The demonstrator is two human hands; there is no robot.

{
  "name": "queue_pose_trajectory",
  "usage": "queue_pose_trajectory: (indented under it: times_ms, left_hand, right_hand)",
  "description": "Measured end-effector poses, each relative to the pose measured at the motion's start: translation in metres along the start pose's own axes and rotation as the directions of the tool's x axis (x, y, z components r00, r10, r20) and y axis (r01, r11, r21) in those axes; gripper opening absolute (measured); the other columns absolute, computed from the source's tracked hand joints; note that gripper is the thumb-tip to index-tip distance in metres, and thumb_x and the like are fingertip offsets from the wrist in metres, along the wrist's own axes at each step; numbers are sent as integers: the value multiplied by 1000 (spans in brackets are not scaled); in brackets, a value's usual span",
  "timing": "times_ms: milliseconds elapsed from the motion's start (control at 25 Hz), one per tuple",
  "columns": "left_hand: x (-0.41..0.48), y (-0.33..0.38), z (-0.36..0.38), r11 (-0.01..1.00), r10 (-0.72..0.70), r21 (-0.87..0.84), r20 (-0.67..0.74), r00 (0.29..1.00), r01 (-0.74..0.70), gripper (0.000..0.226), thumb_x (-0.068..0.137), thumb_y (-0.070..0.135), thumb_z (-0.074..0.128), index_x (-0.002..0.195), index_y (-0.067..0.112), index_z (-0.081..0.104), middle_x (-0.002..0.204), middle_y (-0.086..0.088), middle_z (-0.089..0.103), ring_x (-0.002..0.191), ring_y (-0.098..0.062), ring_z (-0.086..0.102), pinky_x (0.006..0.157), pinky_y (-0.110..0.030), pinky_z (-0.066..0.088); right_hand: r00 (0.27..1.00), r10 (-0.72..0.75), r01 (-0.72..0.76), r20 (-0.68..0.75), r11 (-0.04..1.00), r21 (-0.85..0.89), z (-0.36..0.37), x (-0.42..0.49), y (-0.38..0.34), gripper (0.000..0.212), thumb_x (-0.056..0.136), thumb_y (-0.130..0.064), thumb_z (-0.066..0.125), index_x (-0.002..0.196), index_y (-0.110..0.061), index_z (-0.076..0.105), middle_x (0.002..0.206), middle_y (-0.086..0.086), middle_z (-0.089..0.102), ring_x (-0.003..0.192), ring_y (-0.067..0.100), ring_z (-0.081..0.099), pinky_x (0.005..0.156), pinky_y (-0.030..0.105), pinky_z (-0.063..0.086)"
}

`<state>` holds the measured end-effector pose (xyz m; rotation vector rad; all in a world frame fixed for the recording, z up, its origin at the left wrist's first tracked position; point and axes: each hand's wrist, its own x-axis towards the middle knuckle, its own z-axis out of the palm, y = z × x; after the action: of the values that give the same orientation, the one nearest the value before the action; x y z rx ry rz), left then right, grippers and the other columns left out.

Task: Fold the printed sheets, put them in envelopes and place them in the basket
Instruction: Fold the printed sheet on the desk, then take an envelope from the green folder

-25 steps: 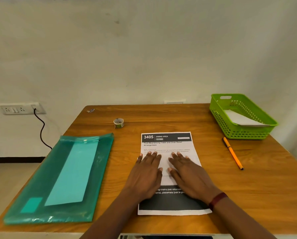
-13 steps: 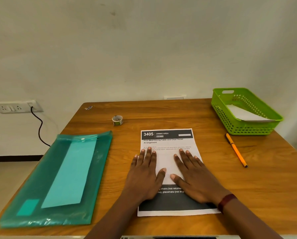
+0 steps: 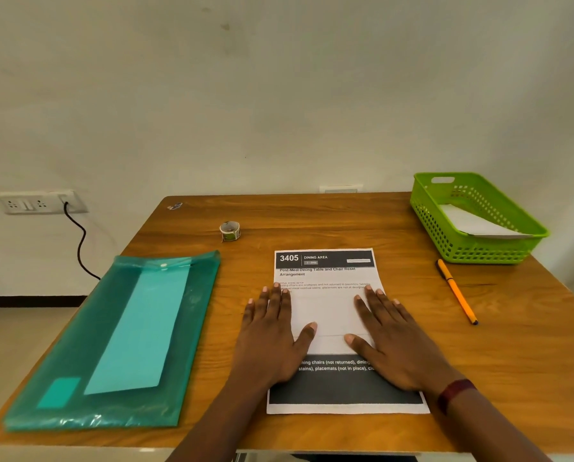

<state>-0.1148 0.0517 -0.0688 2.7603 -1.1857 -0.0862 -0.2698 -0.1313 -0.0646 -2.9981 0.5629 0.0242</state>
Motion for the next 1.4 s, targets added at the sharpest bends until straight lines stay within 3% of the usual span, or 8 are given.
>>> queue_pose_trajectory:
  times_ms: [200,360,440,600,720,880,1160,1400]
  left_hand:
    - [0,-4,-10,976,-36,-214,14,999,38,83,94,69,20,156,19,-2,165,-2,-4,151,-18,-7,123,-38,-3]
    - [-7,-35,-41,883,-133,-462,-89,987,77,73,97,56,41,156,27,11,164,4,8,151,-17,5,119,-35,9]
    - [-14,-70,-61,866,-229,-486,-172,958,120,71,96,53,48,155,27,18,163,3,16,150,-21,15,118,-39,18]
    - [-28,-167,-84,835,-432,-450,-180,884,317,68,94,42,58,150,14,33,154,-10,37,142,-29,34,114,-42,29]
    - [-47,-228,-88,805,-527,-432,-207,824,407,49,86,48,52,121,14,59,118,-13,65,102,-31,60,83,-38,47]
    - [-70,-257,-76,730,-645,-404,-144,750,551,50,95,60,36,101,18,60,91,-4,66,72,-14,58,63,-31,44]
    - [-68,-258,-59,722,-680,-308,-147,719,620,63,94,66,26,138,23,42,119,-7,59,102,-23,58,85,-39,47]
    - [-67,-259,-57,707,-694,-343,-168,700,618,65,94,67,26,146,28,35,133,-2,54,112,-18,55,95,-38,48]
  right_hand:
    - [999,30,-25,-40,991,132,-4,-4,1,88,81,-81,0,150,-29,-17,156,-10,-25,145,6,-21,120,31,-3]
    - [980,125,-40,-156,887,461,-10,-13,5,84,77,-85,17,150,-45,2,153,-31,-9,143,-7,-7,118,28,9]
    - [979,122,-28,-162,871,490,-16,-14,3,81,76,-86,22,147,-49,8,154,-30,0,145,-3,2,116,28,13]
    - [991,-96,123,-95,931,344,-38,-3,-35,69,83,-78,26,144,-52,5,153,-27,0,143,-4,6,112,19,12]
    - [948,-318,315,-22,921,229,-54,23,-95,71,88,-73,26,148,-46,0,152,-26,-4,137,-9,1,109,12,6]
    - [838,-544,523,36,820,231,-52,73,-181,70,95,-60,36,153,-28,11,160,-8,14,147,7,12,116,24,19]
    - [802,-597,584,27,792,178,-15,150,-271,62,98,-52,37,151,-21,25,157,1,27,146,16,21,118,33,21]
    - [802,-584,596,-123,794,121,-14,208,-307,54,99,-47,38,143,-16,40,145,7,44,132,24,41,109,38,37]
